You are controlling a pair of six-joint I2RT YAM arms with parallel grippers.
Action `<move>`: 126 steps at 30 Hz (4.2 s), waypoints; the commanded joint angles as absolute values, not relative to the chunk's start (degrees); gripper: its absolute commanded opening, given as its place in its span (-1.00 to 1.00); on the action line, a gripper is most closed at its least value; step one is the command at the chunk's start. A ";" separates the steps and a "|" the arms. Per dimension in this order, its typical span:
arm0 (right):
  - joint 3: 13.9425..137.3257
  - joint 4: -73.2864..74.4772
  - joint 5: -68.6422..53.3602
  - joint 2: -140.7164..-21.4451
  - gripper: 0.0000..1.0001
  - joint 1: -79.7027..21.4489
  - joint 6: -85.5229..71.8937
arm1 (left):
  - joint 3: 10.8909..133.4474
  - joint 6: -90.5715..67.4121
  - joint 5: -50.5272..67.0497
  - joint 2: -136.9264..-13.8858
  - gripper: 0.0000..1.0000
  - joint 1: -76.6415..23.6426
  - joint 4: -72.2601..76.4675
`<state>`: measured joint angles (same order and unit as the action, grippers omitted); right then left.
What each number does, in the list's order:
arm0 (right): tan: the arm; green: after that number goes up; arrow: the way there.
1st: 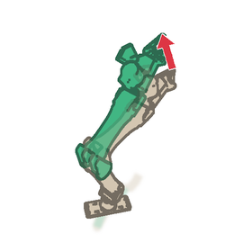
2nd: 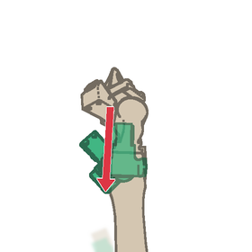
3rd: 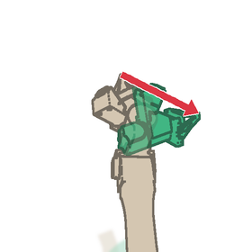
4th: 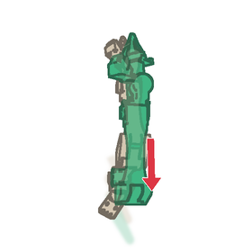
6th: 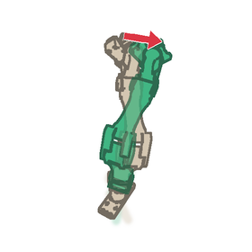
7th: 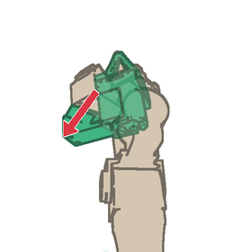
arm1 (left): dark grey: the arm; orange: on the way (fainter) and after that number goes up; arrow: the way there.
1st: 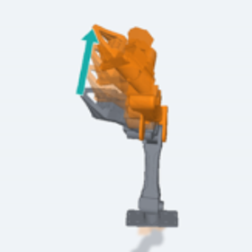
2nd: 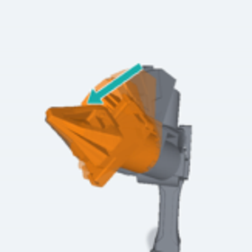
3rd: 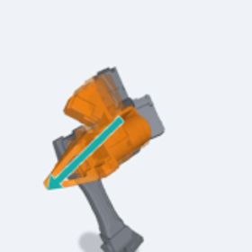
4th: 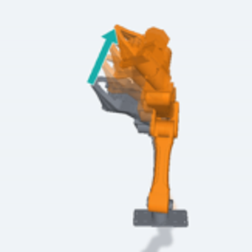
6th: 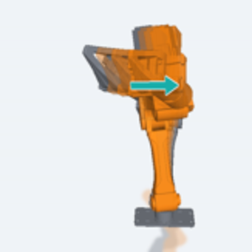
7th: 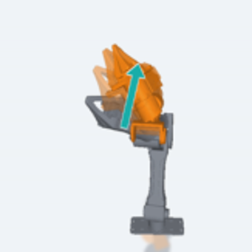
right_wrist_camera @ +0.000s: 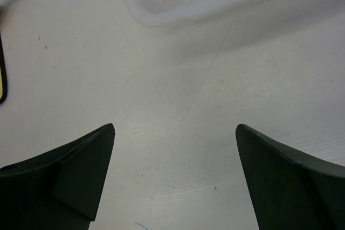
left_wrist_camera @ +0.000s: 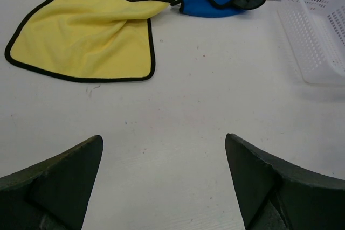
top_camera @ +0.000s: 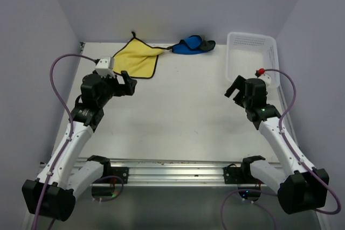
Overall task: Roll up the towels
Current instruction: Move the towel to the center of the board, then flatten the towel
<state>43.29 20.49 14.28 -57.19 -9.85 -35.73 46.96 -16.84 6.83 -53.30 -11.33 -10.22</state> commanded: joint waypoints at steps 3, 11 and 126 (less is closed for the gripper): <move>45.01 20.13 11.69 -56.70 0.97 -9.76 -35.07 | 47.02 -15.38 4.93 -52.82 0.99 -11.42 -7.47; 40.07 15.55 7.64 -53.52 0.98 -9.76 -30.68 | 50.52 -16.78 2.91 -58.07 0.99 -11.34 -8.43; 58.18 9.05 2.90 -98.59 0.09 -35.42 -27.95 | 20.21 -45.27 -12.57 -51.77 -1.00 -56.95 -11.07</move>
<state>54.50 10.17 0.64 -95.59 -34.89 -29.23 20.32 -45.43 -10.85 -51.46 -56.42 -14.55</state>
